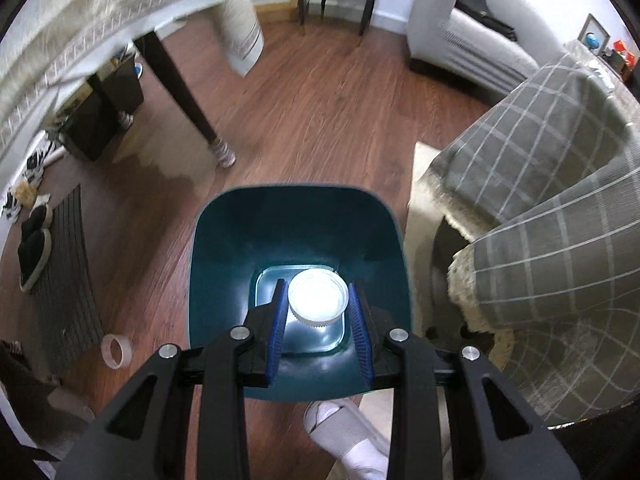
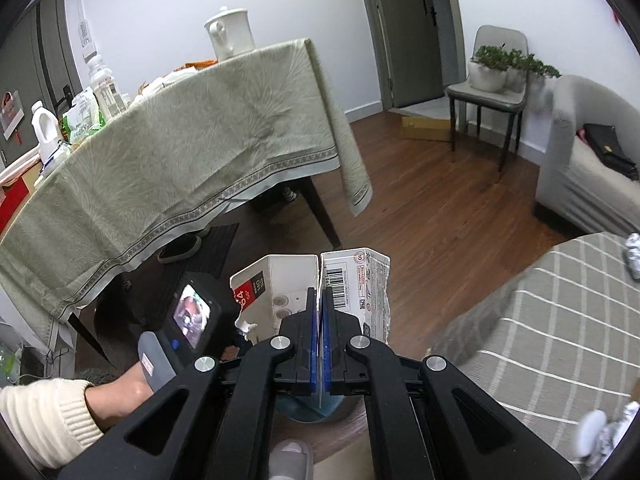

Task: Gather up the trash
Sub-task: 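Carry the lid to the teal bin and open the left tool to drop it, then lower the white-and-red box into the teal bin and open the right tool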

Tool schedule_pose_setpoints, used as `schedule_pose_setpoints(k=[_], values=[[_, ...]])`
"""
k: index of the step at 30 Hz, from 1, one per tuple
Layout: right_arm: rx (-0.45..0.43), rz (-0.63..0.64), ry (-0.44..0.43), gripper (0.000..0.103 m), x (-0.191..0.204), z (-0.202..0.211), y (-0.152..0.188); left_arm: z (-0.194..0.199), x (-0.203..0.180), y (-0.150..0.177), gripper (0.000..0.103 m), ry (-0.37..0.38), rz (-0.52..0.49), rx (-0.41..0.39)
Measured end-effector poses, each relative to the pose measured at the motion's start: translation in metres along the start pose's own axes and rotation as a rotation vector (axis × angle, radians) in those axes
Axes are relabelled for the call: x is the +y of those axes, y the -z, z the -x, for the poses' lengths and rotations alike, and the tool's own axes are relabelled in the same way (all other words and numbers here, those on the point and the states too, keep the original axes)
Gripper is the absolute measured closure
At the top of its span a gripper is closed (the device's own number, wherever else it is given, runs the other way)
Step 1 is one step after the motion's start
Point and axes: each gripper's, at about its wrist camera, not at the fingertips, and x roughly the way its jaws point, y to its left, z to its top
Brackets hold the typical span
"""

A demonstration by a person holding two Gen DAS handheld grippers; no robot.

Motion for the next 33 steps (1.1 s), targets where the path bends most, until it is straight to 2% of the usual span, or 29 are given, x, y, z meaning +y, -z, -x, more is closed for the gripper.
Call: schedule_pose_setpoints(k=[11, 13, 15, 19, 27, 33], values=[[0.082, -0.030, -0.038, 0.101, 0.017, -0.053, -0.003, -0.028, 0.025, 0.012, 0.069, -0.019, 0.012, 0.090], [0.100, -0.033, -0.039, 0.101, 0.021, -0.062, -0.003, -0.027, 0.028, 0.013, 0.061, -0.014, 0.008, 0.079], [0.113, -0.036, -0.038, 0.101, 0.022, -0.069, -0.002, -0.024, 0.030, 0.013, 0.057, -0.010, 0.010, 0.066], [0.134, -0.039, -0.036, 0.101, 0.024, -0.083, 0.001, -0.015, 0.035, 0.012, 0.057, -0.012, 0.013, 0.043], [0.177, -0.041, -0.026, 0.101, 0.029, -0.108, 0.009, 0.027, 0.054, 0.011, 0.056, -0.011, 0.051, -0.069], [0.248, -0.048, -0.015, 0.101, 0.027, -0.142, 0.032, 0.049, 0.064, 0.008, 0.060, -0.019, 0.066, -0.128]])
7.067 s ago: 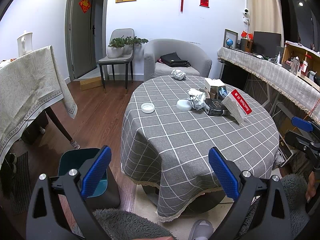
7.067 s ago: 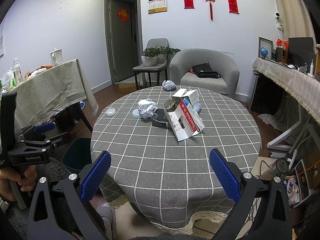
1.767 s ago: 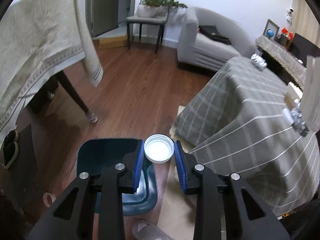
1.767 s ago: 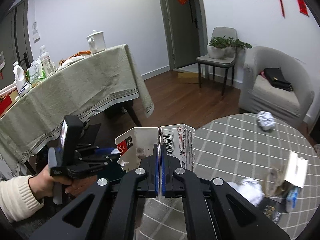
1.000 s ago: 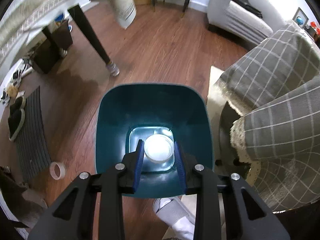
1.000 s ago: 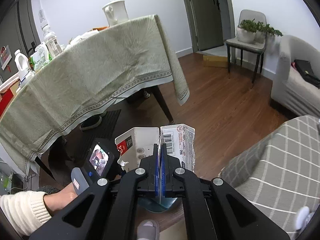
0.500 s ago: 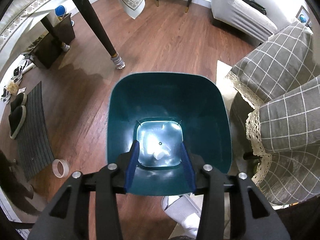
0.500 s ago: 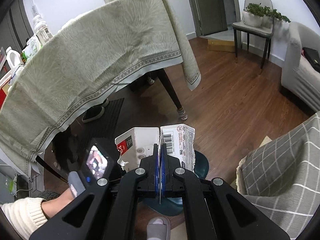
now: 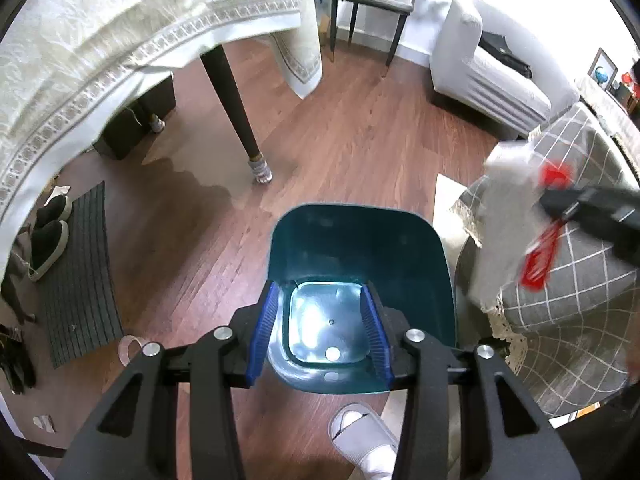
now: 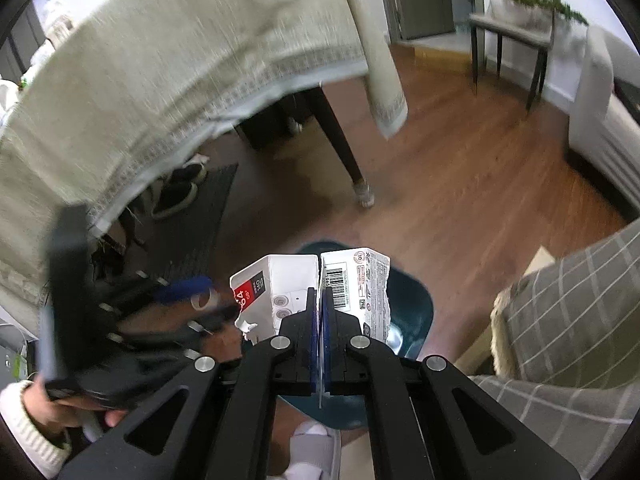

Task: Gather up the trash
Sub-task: 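Lower the white-and-red box into the teal bin and open the right tool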

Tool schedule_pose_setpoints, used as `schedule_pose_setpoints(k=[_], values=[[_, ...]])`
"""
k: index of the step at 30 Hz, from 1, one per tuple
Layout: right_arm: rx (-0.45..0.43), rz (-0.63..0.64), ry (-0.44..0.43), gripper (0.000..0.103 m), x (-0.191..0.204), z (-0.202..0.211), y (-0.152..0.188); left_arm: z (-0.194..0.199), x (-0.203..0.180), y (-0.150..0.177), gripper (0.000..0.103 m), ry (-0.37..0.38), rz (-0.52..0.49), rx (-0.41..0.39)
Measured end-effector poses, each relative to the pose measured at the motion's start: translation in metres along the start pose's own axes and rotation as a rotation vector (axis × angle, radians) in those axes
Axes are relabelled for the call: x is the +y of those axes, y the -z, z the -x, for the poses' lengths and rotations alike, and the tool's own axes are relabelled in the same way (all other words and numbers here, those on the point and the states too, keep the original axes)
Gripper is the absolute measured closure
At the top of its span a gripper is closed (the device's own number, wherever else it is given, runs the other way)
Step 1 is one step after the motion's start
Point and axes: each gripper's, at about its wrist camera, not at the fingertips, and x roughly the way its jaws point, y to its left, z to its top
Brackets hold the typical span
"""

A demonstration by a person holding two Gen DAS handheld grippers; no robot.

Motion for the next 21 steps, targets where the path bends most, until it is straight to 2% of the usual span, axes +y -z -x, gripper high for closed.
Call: schedule_pose_setpoints(k=[10, 21], values=[[0.090, -0.012, -0.004, 0.101, 0.000, -0.055, 0.016, 0.030, 0.000, -0.007, 0.077, 0.019, 0.010, -0.076], [0.239, -0.021, 0.024, 0.098, -0.011, -0.116, 0.048, 0.058, -0.015, -0.019, 0.077, 0.047, 0.007, -0.148]])
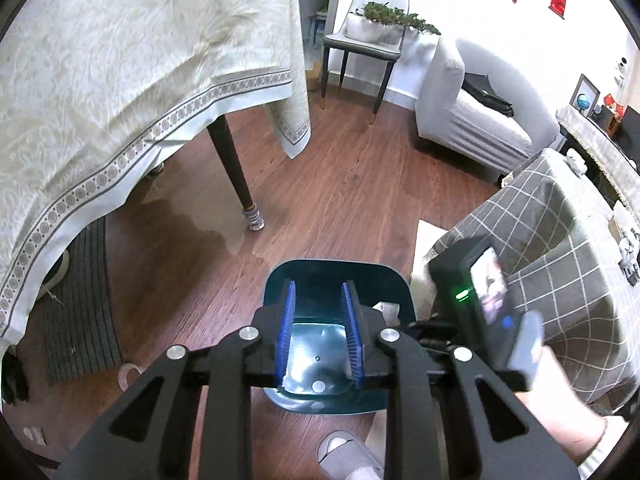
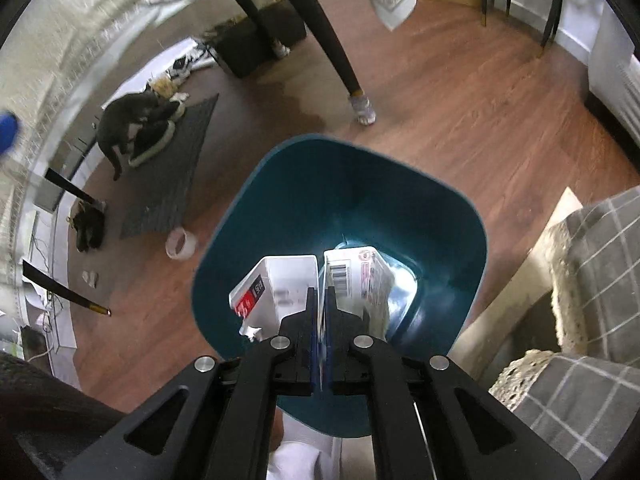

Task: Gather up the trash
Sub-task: 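Lower the white-and-red box into the teal bin and open the right tool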

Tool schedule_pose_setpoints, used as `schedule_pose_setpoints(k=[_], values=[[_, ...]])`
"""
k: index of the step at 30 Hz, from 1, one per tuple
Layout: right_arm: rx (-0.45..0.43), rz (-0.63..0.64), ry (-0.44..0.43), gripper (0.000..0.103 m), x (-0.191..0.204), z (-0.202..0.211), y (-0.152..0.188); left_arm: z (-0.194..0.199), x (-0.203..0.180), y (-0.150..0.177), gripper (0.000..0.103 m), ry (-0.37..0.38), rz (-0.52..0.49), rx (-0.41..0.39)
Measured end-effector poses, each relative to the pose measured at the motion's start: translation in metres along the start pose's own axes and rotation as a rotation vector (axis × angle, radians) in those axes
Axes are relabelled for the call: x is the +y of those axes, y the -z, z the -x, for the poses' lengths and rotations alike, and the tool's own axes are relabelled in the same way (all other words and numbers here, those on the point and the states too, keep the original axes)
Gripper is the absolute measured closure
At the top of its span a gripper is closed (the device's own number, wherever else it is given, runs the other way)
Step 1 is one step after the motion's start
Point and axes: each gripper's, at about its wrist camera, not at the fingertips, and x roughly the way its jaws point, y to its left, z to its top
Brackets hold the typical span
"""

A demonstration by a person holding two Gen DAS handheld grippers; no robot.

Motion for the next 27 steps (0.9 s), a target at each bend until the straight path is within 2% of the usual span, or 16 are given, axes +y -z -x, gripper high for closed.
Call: schedule_pose_setpoints(k=[2, 3, 4, 17, 19, 27], values=[[-0.001, 0.030, 0.020, 0.084, 0.003, -0.003, 0.002, 0.004, -0.004, -0.001, 0.077, 0.007, -0.002, -0.010], [-0.007, 0.033, 0.022, 0.060, 0.006, -0.003, 0.002, 0.005, -0.005, -0.002, 0.075, 0.012, -0.004, -0.014], [-0.011, 0.029, 0.027, 0.048, 0.006, -0.001, 0.002, 0.007, -0.007, -0.003, 0.070, 0.019, -0.010, -0.017], [-0.084, 0.060, -0.013, 0.048, 0.004, 0.043, 0.006, 0.045, -0.028, -0.022, 0.062, 0.045, 0.000, -0.136], [-0.112, 0.077, -0.021, 0.048, 0.005, 0.061, 0.006, 0.047, -0.029, -0.024, 0.059, 0.039, 0.001, -0.149], [-0.246, 0.087, -0.024, 0.048, 0.007, 0.143, 0.008, 0.056, -0.036, -0.033, 0.057, 0.037, 0.029, -0.179]])
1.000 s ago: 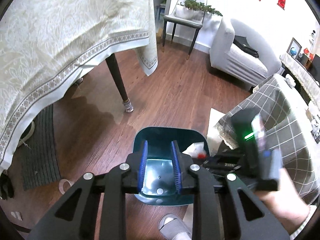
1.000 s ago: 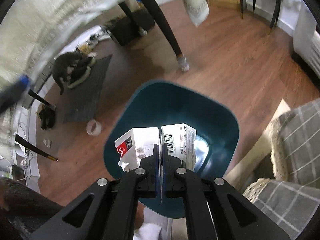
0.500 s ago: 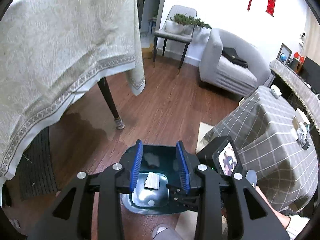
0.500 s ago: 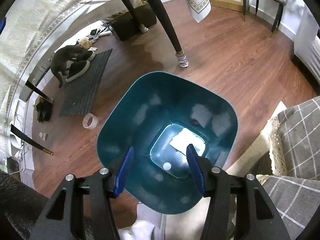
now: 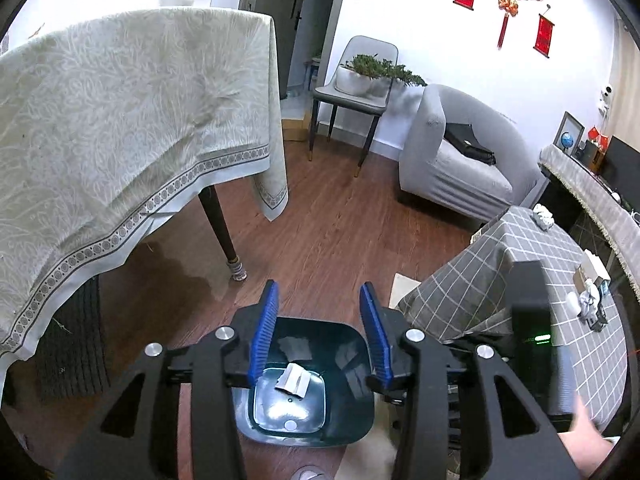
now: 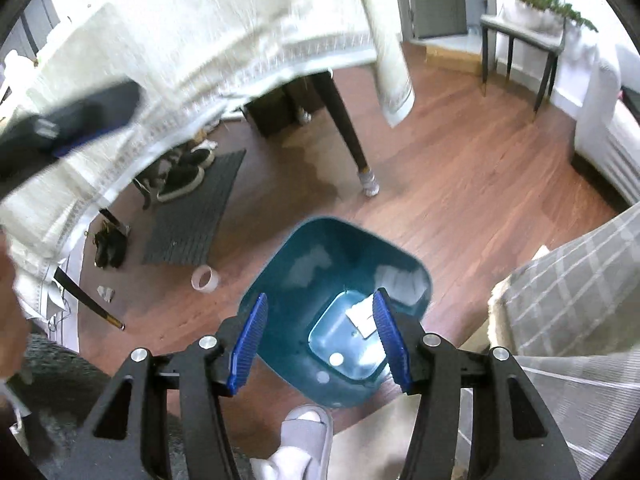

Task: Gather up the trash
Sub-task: 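Lower the white-and-red box into the teal bin and open the right tool, then return both tools to the table and grasp the crumpled paper ball with the left tool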

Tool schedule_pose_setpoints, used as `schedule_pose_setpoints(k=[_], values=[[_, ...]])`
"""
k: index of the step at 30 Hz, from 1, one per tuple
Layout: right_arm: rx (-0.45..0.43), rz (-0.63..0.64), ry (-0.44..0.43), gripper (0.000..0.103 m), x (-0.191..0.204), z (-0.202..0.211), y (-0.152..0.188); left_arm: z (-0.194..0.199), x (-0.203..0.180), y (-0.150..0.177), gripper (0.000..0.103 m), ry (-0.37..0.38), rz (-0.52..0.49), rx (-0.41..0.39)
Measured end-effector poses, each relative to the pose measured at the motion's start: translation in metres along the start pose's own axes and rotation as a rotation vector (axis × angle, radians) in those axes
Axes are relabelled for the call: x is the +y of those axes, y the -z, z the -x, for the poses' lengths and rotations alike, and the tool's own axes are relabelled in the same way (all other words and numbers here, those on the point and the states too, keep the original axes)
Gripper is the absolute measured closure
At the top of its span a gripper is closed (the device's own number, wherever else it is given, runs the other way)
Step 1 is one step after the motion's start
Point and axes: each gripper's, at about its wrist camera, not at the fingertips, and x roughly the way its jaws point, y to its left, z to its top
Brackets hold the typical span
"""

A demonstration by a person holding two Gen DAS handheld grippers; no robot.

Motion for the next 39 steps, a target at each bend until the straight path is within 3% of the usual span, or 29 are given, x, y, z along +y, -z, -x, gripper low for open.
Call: schedule_pose_setpoints(k=[11, 21, 39], values=[[-0.144, 0.005, 0.075, 0.048, -0.020, 0.098, 0.008, 0.008, -0.048, -0.012, 0.051, 0.074, -0.023, -0.062], [-0.258, -0.040, 0.187, 0.046, -0.068, 0.174, 0.042, 0.005, -0.111, -0.014, 0.042, 0.146, -0.075, -0.088], [-0.307, -0.159, 0.443, 0.035, -0.153, 0.257, 0.126, -0.035, -0.251, 0.014, 0.038, 0.387, -0.191, -0.008]])
